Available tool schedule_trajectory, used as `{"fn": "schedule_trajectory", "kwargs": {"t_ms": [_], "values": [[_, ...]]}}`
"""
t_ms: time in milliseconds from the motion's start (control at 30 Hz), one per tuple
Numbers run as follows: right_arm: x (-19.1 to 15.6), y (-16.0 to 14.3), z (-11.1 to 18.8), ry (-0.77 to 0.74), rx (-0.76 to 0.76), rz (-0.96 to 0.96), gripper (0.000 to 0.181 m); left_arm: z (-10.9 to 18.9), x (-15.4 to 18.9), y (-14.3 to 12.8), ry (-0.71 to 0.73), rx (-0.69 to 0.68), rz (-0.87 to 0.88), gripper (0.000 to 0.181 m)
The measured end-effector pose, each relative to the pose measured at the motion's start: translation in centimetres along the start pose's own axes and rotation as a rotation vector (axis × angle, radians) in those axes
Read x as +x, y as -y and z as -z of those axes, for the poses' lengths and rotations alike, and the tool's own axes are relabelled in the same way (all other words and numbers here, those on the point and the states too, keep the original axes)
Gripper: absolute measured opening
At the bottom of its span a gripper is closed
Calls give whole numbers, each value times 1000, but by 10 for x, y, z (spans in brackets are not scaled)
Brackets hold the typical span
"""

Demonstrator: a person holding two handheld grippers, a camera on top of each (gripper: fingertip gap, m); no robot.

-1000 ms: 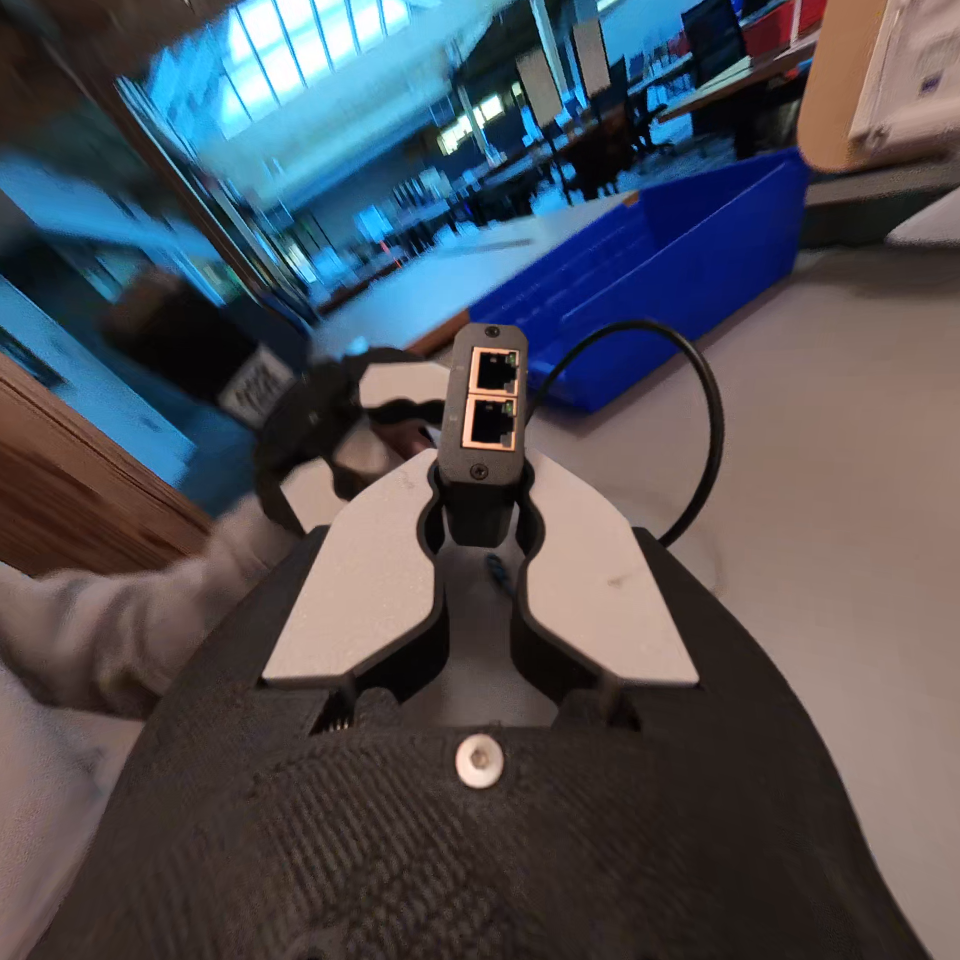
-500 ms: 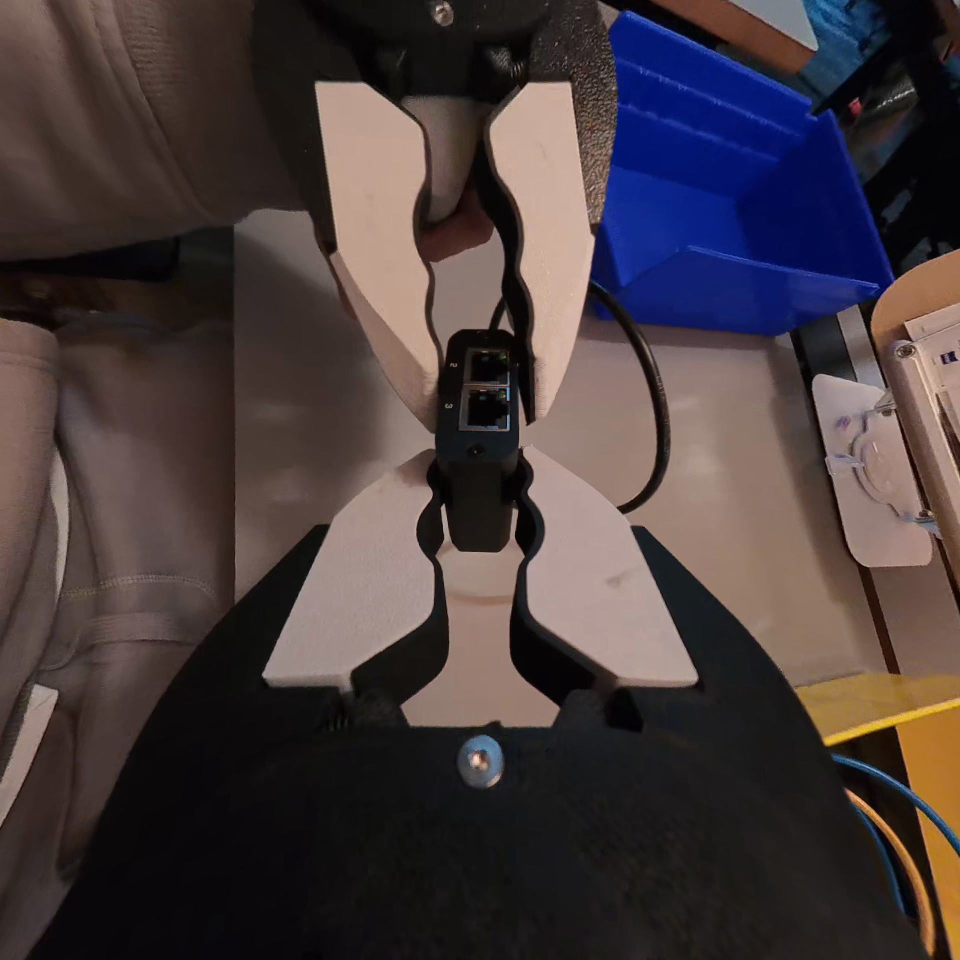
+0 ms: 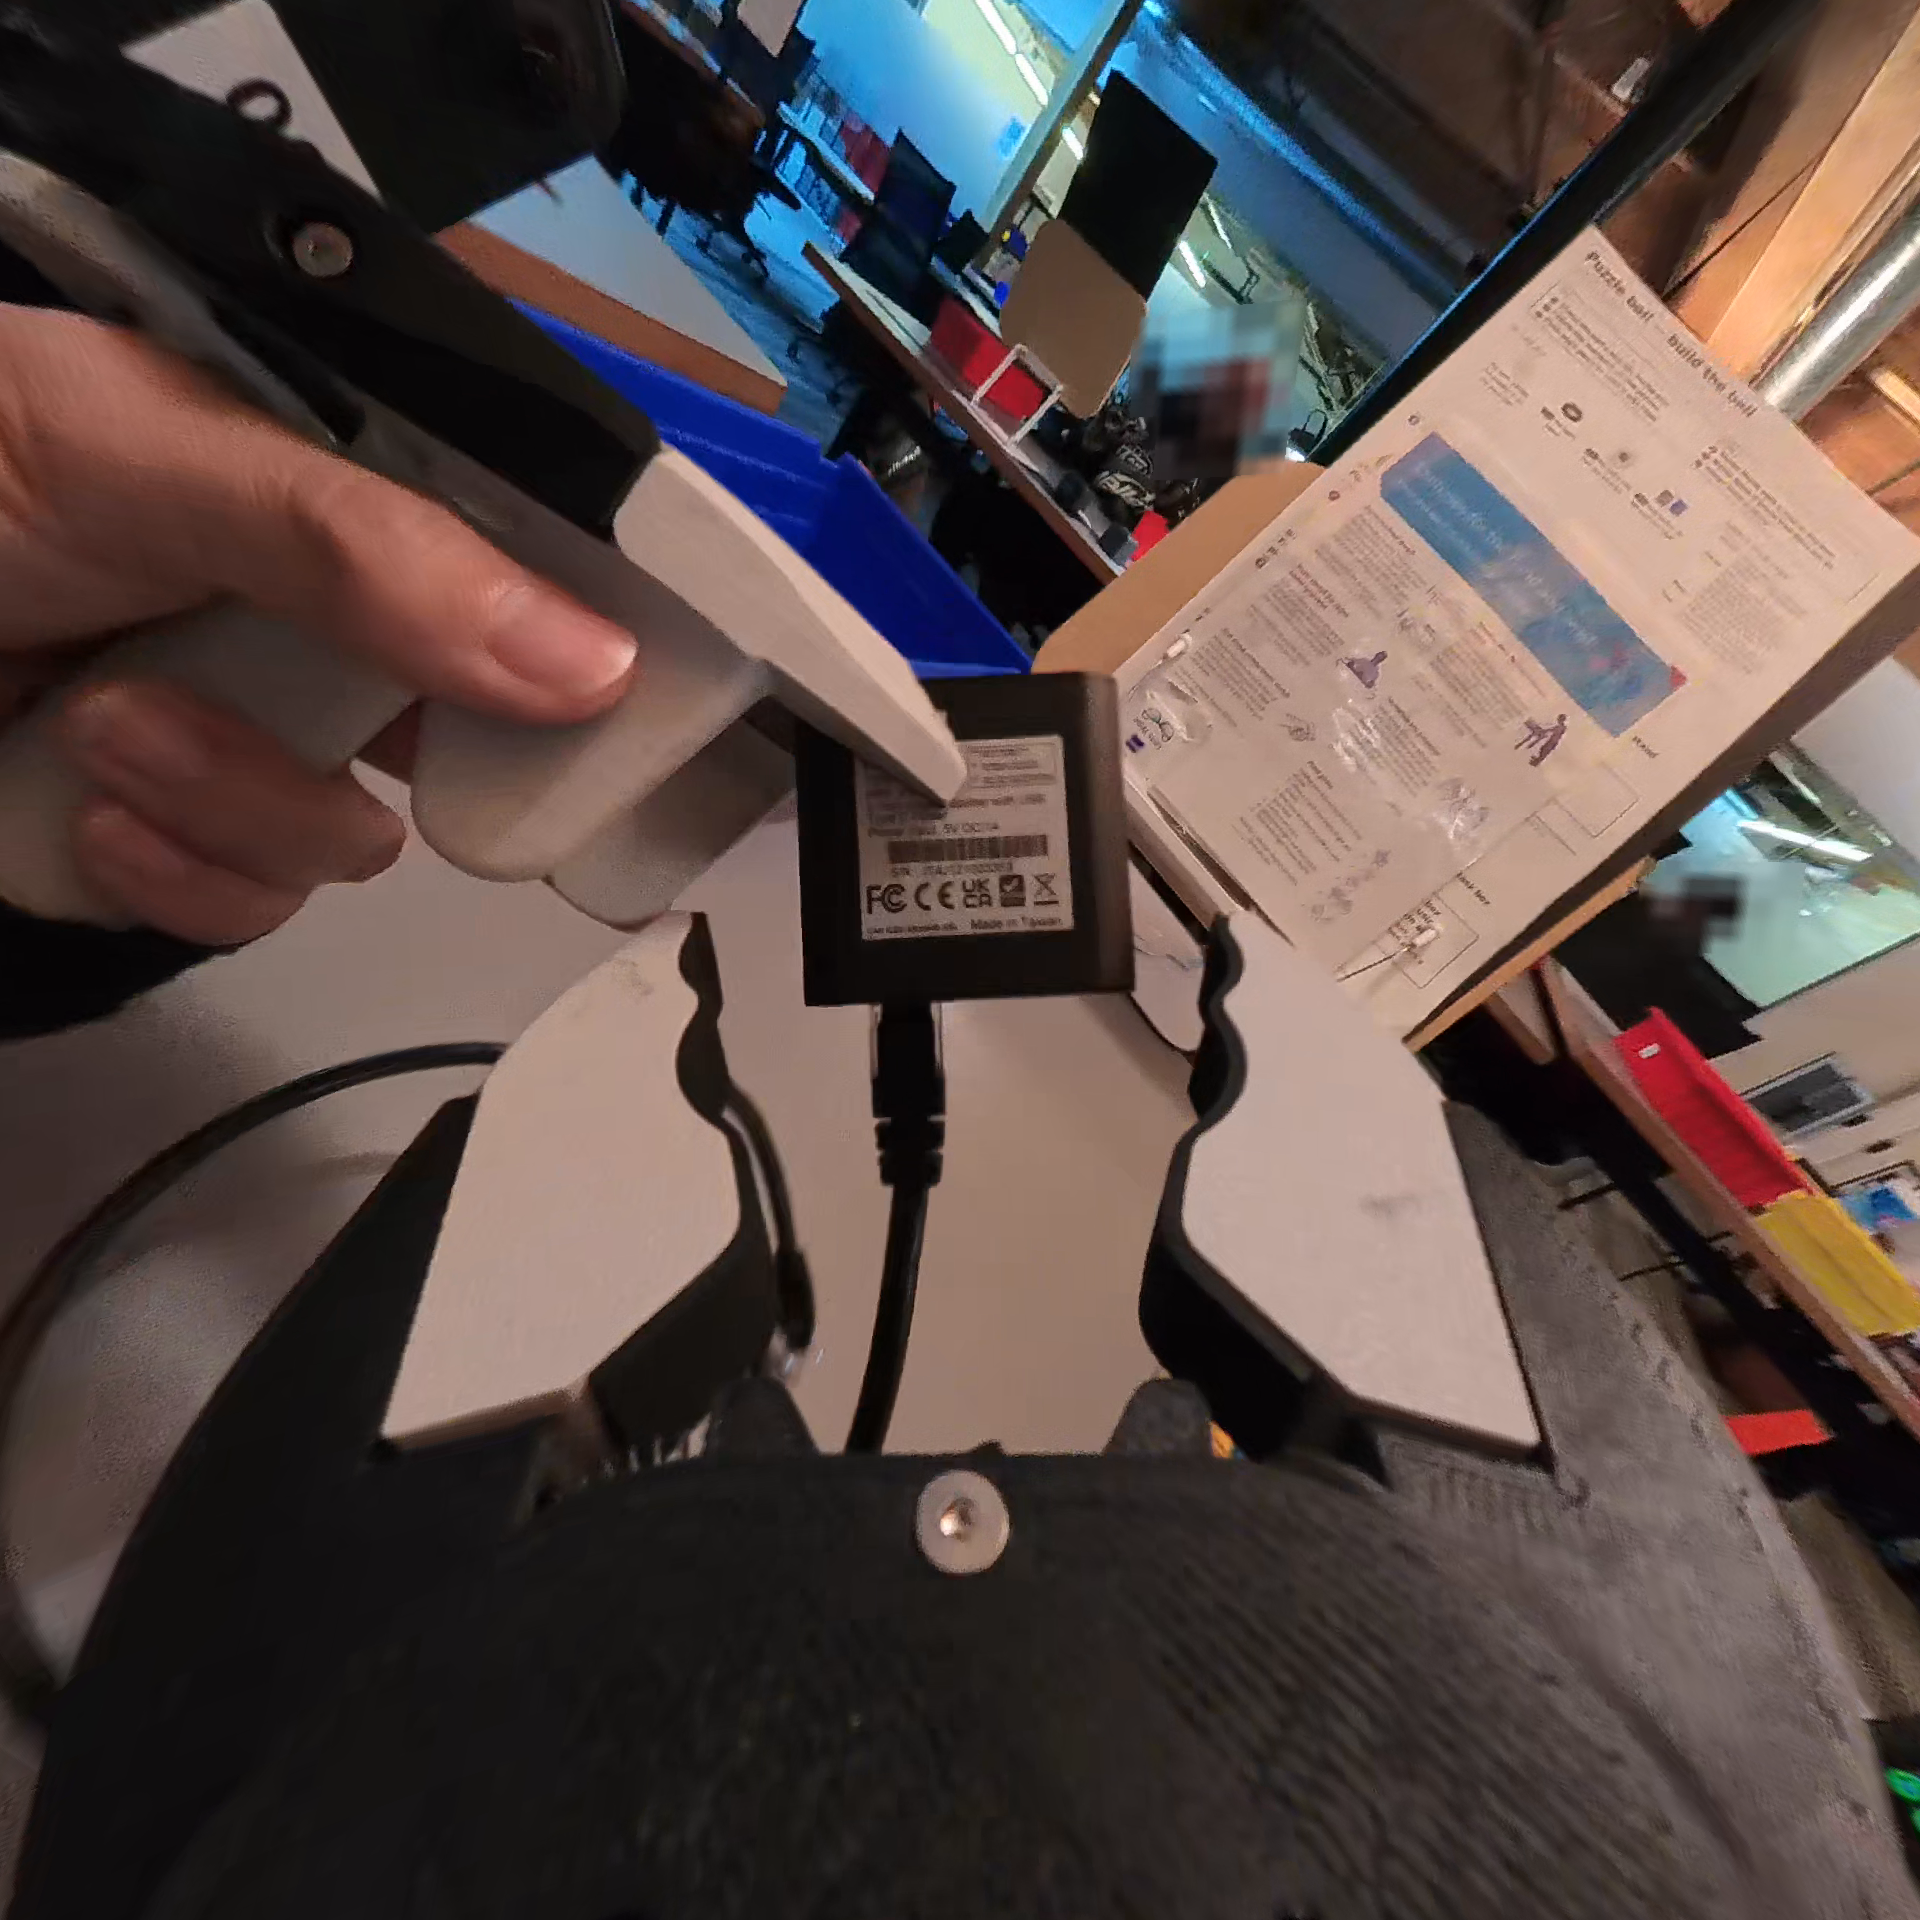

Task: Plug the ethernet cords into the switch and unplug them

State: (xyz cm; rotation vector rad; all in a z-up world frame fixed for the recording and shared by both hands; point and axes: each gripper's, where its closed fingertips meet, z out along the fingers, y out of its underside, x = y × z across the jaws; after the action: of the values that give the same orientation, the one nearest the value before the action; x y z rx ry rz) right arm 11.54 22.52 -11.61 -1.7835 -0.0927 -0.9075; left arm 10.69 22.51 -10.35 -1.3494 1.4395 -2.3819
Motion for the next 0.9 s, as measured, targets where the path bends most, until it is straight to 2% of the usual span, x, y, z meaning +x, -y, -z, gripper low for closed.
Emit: {"fn": "schedule_trajectory", "kwargs": {"t_ms": [33,100,233,300,333,367,433,500,600,700,900], "values": [[0,-3,-1,3,-21,29,84,-2,2,-3,-24,-7,20,23],[3,-10,2,-1,-52,97,62,-6,6,-9,-48,-37,-16,23],[1,-15,10,133,-56,72,62,-7,17,-21,-121,-119,-178,24],[-3,-16,16,246,-69,79,62,-4,18,-26,-124,-168,-351,31],[-4,-20,20,298,-91,126,62,-1,17,-27,-92,-188,-471,44],[-5,-25,24,336,-125,184,62,2,15,-29,-51,-213,-611,56],[-9,-38,33,436,-215,322,62,8,12,-34,19,-264,-881,65],[-15,-47,41,537,-276,463,62,8,12,-42,33,-301,-1035,71],[-20,-53,44,616,-331,586,62,4,11,-61,0,-379,-1140,77],[-22,-52,46,664,-351,651,62,0,3,-73,44,-446,-1265,78],[-28,-44,47,716,-350,672,62,-12,3,-77,83,-419,-1318,70]]}}
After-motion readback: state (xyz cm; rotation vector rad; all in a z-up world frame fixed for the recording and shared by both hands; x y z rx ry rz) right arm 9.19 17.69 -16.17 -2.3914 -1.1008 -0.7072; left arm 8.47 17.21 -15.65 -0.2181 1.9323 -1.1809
